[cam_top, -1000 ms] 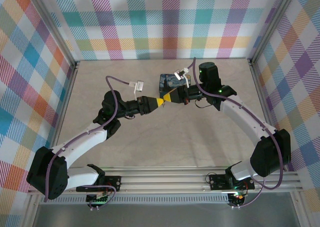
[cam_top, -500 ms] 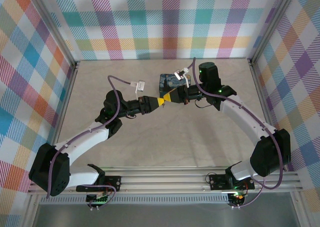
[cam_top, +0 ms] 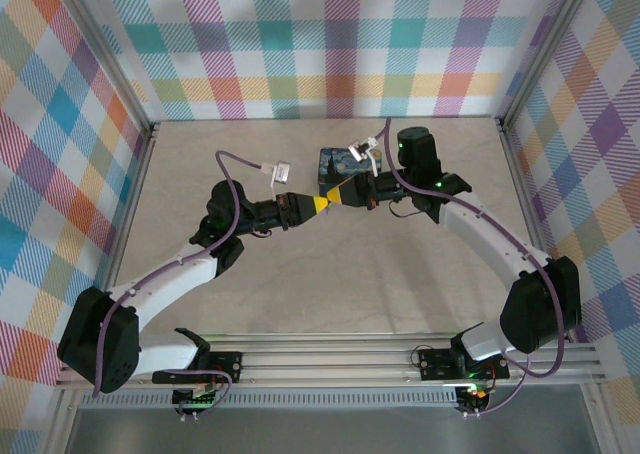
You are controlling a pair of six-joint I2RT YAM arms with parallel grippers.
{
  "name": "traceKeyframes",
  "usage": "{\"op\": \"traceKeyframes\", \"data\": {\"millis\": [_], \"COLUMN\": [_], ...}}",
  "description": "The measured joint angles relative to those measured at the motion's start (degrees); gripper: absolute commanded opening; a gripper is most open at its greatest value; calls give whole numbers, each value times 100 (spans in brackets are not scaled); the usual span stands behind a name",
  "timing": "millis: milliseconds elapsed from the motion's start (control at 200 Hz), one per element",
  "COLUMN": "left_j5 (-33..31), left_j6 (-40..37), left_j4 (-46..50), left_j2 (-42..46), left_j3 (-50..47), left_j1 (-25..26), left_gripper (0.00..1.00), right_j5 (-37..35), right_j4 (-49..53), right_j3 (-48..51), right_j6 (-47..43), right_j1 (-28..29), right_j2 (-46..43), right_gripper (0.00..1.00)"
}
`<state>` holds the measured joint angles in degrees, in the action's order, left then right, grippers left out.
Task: Unlock a padlock with a key
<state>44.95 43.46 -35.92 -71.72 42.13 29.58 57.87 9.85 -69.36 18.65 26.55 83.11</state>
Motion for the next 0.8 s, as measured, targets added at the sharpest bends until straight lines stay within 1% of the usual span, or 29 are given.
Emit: {"op": "traceKeyframes", "data": {"millis": [40, 150, 265, 355, 435, 555, 740, 800], "left_j5": [0, 0, 2, 4, 7, 4, 7, 7], "left_j6": [-24, -101, -205, -328, -448, -584, -647, -638], "left_j4": [17, 59, 173, 326, 490, 688, 743, 728], "left_j2": [11, 39, 87, 149, 219, 275, 291, 291], "left_j3": [0, 0, 0, 0, 0, 4, 11, 11], "left_j1": [0, 0, 2, 2, 2, 0, 0, 0], "left_gripper": [0, 0, 0, 0, 0, 0, 0, 14], "right_j5": [9, 35, 31, 35, 59, 138, 168, 184], "right_j4": [-20, -83, -120, -125, -129, -133, -149, -219], "right_j3": [9, 28, 33, 33, 33, 33, 35, 63], "right_j6": [17, 63, 151, 197, 229, 321, 350, 391], "right_j1": [0, 4, 9, 9, 9, 11, 9, 9], "right_j2": [0, 0, 0, 9, 35, 68, 81, 81], "right_gripper": [0, 16, 18, 16, 6, 0, 0, 0]}}
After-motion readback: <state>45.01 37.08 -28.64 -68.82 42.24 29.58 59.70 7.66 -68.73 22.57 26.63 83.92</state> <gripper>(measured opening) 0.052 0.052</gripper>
